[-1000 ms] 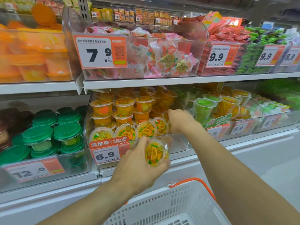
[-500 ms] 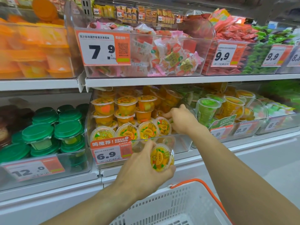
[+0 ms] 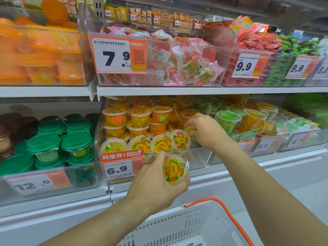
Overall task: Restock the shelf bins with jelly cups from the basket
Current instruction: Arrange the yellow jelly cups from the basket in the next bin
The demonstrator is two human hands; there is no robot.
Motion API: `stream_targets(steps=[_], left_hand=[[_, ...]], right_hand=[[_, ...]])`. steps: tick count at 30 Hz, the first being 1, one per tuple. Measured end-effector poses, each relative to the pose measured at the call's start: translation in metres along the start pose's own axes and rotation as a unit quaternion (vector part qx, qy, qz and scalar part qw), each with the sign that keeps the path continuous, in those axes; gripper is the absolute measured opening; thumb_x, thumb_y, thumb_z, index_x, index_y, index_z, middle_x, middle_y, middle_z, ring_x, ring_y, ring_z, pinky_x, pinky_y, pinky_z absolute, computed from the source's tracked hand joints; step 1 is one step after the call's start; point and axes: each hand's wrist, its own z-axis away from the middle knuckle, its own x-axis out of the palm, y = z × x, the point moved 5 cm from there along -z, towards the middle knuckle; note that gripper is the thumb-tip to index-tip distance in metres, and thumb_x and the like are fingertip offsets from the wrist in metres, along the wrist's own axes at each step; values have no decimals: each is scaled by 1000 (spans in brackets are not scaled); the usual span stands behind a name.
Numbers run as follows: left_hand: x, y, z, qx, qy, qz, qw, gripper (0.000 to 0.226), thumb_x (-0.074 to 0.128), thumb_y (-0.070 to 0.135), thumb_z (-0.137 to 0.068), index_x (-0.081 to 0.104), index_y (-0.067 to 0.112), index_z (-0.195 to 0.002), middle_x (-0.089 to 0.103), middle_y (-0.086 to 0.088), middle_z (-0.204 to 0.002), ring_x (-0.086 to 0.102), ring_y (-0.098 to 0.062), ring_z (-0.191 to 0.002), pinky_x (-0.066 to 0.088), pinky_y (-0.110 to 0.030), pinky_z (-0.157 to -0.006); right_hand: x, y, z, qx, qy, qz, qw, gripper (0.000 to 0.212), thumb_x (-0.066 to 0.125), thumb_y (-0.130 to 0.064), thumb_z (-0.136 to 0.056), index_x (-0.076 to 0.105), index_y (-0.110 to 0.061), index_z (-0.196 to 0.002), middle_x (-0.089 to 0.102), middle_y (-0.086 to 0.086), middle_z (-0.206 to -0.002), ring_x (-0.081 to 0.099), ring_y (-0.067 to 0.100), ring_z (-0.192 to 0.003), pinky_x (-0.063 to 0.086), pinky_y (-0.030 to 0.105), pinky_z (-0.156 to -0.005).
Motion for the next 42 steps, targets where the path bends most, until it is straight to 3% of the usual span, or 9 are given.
stream_targets(steps=[6, 9, 12, 14, 21, 27, 31, 36, 42], left_hand=[[-4, 1, -3, 5, 9, 19, 1000, 47, 69, 68, -72, 43, 40, -99, 68, 15, -85, 65, -1, -64, 57, -35, -67], [-6, 3, -4, 9, 16, 29, 999, 46, 69, 66, -72, 42, 42, -100, 69, 15, -83, 66, 0, -63, 57, -37, -69], [-7, 5, -7, 14, 21, 53, 998, 50, 69, 66, -69, 42, 45, -106, 70, 15, -86, 67, -4, -78, 57, -38, -75], [-6, 6, -9, 16, 20, 59, 998, 53, 68, 66, -68, 42, 46, -110, 68, 18, -92, 65, -5, -87, 57, -38, -79], [5, 9, -5, 27, -10, 19, 999, 50, 71, 54, -69, 41, 42, -107, 61, 15, -98, 62, -11, -90, 56, -39, -78], [37, -13, -2, -3, -61, -23, 998, 57, 62, 73, -66, 42, 39, -107, 66, 14, -97, 66, -13, -88, 55, -35, -75], [105, -67, 23, -68, -194, 1, 979, 48, 72, 55, -72, 42, 32, -102, 70, 7, -89, 68, -12, -78, 56, -33, -71], [202, -161, 90, -144, -287, 0, 947, 56, 77, 42, -75, 39, 33, -116, 66, 4, -93, 64, -16, -79, 54, -35, -71], [295, -258, 180, -242, -316, -49, 916, 79, 70, 59, -74, 32, 34, -139, 53, 0, -120, 62, -19, -98, 55, -34, -81]], right_hand=[[-46, 0, 12, 47, 10, -46, 998, 30, 66, -28, -92, 64, -23, -121, 62, 9, -120, 58, 31, -110, 50, 41, -88], [-62, -2, 22, 60, 39, -133, 989, 27, 64, -38, -93, 64, -21, -114, 66, 3, -105, 62, 21, -95, 50, 37, -81], [-58, -11, 38, 114, -33, -372, 921, 23, 70, -35, -90, 68, -14, -100, 71, 2, -88, 64, 13, -67, 55, 36, -64], [-45, -20, 50, 127, -99, -467, 869, 22, 70, -28, -91, 69, -6, -97, 72, 5, -84, 65, 14, -65, 56, 33, -60], [-9, -33, 78, 162, -106, -562, 804, 30, 65, -21, -95, 61, 1, -115, 71, 14, -94, 70, 19, -75, 56, 31, -57], [49, -36, 117, 268, -109, -681, 673, 35, 74, -25, -88, 63, -13, -119, 75, 12, -104, 72, 25, -84, 58, 41, -67], [135, -33, 168, 362, -179, -691, 599, 29, 68, -15, -93, 53, -6, -116, 68, 16, -97, 70, 29, -76, 58, 44, -65], [256, -35, 271, 463, -292, -620, 561, 17, 64, -21, -97, 66, -7, -107, 72, 14, -94, 70, 33, -87, 60, 52, -78], [364, -53, 385, 592, -339, -496, 537, 39, 77, -19, -87, 59, 0, -116, 70, 16, -93, 69, 26, -69, 59, 34, -55]])
